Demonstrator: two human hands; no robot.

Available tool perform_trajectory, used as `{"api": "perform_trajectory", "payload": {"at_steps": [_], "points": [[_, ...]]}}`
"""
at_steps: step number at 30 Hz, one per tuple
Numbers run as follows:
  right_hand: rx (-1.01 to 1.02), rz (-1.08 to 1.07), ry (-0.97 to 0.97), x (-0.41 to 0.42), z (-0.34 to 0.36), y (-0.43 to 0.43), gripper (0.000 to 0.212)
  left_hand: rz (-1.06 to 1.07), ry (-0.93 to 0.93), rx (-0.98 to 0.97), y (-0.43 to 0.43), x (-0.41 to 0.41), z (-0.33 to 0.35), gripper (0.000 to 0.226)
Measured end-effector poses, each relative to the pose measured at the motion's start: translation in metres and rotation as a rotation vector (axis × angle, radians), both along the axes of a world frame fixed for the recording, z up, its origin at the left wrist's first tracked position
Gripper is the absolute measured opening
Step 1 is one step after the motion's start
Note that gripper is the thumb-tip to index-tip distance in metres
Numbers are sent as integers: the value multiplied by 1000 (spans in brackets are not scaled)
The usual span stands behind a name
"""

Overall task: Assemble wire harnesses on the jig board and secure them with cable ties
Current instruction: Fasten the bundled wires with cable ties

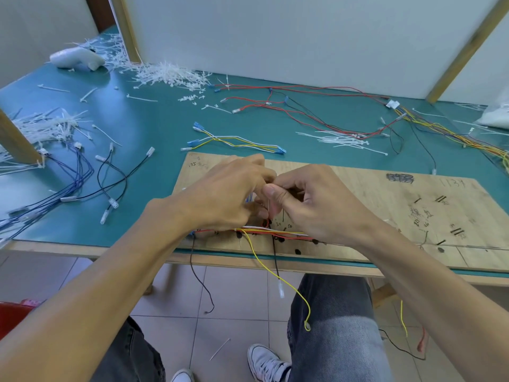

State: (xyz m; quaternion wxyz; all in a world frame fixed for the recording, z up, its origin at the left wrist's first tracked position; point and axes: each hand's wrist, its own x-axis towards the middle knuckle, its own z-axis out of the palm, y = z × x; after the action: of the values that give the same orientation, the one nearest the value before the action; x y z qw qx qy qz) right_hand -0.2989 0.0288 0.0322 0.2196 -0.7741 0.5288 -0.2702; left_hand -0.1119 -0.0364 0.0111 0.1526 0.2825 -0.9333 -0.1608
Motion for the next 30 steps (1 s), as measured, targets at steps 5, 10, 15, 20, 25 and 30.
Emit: {"api": "perform_trajectory", "payload": {"at_steps": [5, 10, 15, 20, 25, 30], "points": [[17, 48, 65, 0, 3, -2, 36, -29, 51, 137, 1, 0, 9, 40], [-39, 16, 96, -3, 2, -1, 35, -34, -67, 130, -3, -5, 13, 28], [45, 29, -48, -2, -2, 0, 35, 44, -261, -68, -5, -14, 15, 30], [154, 47, -228, -14, 11, 6, 38, 36, -242, -73, -5, -13, 11, 20], [29, -307, -418, -67, 16, -24, 34, 13, -160, -20, 2, -4, 16, 13], [39, -764, -115, -165, -11, -75, 5, 39, -147, -174, 9, -2, 13, 22]]}}
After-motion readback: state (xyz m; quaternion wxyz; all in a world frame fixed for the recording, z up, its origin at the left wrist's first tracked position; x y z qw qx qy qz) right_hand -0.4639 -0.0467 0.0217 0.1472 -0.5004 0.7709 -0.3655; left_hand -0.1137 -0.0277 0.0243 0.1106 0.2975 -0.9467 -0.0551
